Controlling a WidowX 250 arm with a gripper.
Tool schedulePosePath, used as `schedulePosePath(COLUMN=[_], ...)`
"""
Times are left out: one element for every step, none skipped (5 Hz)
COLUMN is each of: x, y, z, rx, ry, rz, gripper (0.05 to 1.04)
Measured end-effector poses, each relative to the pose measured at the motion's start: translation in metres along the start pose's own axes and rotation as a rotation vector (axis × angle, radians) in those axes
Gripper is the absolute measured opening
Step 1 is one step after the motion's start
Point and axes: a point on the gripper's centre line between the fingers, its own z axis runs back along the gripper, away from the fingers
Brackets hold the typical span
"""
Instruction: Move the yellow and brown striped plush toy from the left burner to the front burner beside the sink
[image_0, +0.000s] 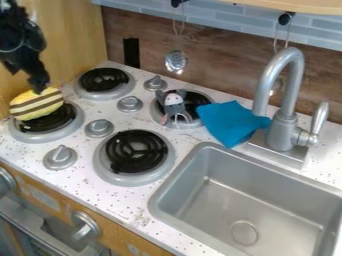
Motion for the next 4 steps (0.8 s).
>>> schedulePosePath(x=[-0.004,-0.003,-0.009,-0.011], y=[0.006,-0.001,-0.005,-0.001], z=[-0.024,-0.044,-0.055,-0.058], rx=[-0.012,-0.064,-0.079,-0.065], ry=[0.034,0.047,0.074,0.086], rz=[-0.018,-0.035,-0.062,-0.062], gripper=[1.001,1.001,1.001,1.001])
